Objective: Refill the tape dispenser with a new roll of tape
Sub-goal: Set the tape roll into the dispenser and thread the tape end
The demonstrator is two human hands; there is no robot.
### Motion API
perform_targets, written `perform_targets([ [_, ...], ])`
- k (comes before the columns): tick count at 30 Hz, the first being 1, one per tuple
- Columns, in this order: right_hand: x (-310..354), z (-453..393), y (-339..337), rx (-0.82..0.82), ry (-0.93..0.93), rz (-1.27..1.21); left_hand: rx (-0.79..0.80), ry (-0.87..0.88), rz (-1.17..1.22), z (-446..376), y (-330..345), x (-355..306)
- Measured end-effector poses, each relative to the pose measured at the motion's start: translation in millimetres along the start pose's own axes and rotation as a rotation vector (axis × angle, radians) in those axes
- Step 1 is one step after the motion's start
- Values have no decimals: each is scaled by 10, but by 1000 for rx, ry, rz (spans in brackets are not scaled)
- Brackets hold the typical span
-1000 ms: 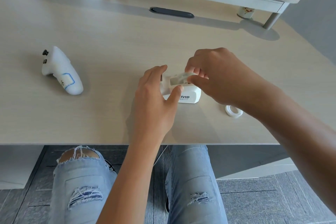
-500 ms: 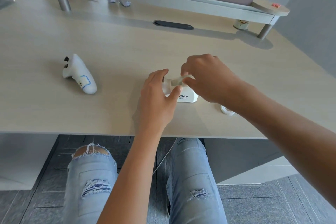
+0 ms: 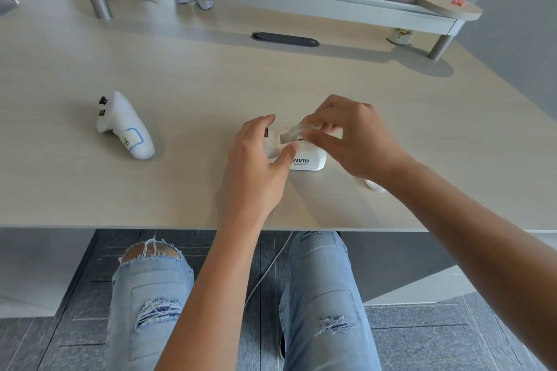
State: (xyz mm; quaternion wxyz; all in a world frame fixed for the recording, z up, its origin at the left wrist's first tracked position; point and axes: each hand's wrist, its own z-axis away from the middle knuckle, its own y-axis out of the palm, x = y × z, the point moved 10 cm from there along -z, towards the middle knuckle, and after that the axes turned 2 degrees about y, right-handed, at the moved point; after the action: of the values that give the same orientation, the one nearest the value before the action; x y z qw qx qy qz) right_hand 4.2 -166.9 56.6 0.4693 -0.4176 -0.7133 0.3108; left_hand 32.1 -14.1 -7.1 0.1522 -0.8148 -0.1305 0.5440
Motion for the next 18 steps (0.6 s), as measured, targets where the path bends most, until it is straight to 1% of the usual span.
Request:
perform_targets([
  [4,-98,34,1,2,90,-94,7,-11,12,5,1,-11],
  [7,-119,25,-4,6,121,-122,5,-12,15,0,-9,-24],
  [10,-89,12,-23,9,113,-104,-14,-19,13,-8,-47,-68],
  [13,-72,-6,-57,21,108,-89,-29,22,-32,-63,-101,-151],
  [18,-86,-34,-27,26,95,-109,39,-6,-121,-212,-94,-184],
])
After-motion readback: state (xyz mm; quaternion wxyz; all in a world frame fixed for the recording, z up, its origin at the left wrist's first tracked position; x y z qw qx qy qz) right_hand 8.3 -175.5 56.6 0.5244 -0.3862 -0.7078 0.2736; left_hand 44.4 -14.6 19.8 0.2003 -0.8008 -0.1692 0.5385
